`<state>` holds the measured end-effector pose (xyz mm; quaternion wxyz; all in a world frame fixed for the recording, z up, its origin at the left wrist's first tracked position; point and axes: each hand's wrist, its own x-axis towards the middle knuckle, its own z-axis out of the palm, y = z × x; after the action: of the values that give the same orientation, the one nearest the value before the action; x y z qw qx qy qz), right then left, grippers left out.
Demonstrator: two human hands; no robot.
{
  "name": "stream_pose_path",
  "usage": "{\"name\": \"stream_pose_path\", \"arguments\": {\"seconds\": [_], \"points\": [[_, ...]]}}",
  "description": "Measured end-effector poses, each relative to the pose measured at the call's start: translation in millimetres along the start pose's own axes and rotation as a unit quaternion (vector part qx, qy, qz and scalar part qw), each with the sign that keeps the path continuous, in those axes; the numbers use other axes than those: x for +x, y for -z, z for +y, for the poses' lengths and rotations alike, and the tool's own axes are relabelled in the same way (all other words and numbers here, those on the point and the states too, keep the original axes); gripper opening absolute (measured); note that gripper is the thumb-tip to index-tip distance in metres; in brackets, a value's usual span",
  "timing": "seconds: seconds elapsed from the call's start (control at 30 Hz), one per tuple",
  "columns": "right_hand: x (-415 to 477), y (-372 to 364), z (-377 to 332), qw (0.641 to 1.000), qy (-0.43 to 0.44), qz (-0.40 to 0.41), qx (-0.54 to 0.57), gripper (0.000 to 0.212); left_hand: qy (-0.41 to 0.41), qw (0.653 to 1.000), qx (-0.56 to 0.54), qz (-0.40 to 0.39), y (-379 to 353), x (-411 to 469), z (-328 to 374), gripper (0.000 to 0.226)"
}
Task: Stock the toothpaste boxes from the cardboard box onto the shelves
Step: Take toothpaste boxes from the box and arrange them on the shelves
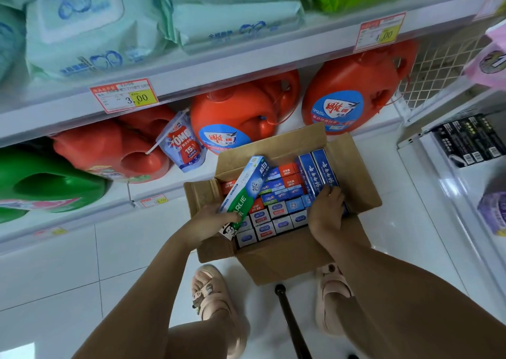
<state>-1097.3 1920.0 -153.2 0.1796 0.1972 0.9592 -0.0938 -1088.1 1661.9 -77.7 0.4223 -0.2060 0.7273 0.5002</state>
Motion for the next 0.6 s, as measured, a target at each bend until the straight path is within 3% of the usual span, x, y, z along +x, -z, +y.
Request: {"name": "stream_pose_path", "arguments": {"seconds": [0.1, 0.23, 0.6], "points": [[5.6, -0.1, 3.7, 0.999, -0.04, 0.0, 0.03, 0.085, 0.005, 0.995, -0.097, -0.027, 2.8, 2.0, -7.2, 0.048], [6.9, -6.5, 2.8, 0.999, -0.037, -0.009, 0.036, 0.093, 0.012, 0.984, -0.167, -0.064, 6.3, 4.5, -14.1, 0.052], [2.1, -0.3, -3.6, 0.993, 0.029, -0.013, -0.114, 0.066, 0.041, 0.972, -0.21, -0.093, 7.7, 8.2, -15.2, 0.055]]}}
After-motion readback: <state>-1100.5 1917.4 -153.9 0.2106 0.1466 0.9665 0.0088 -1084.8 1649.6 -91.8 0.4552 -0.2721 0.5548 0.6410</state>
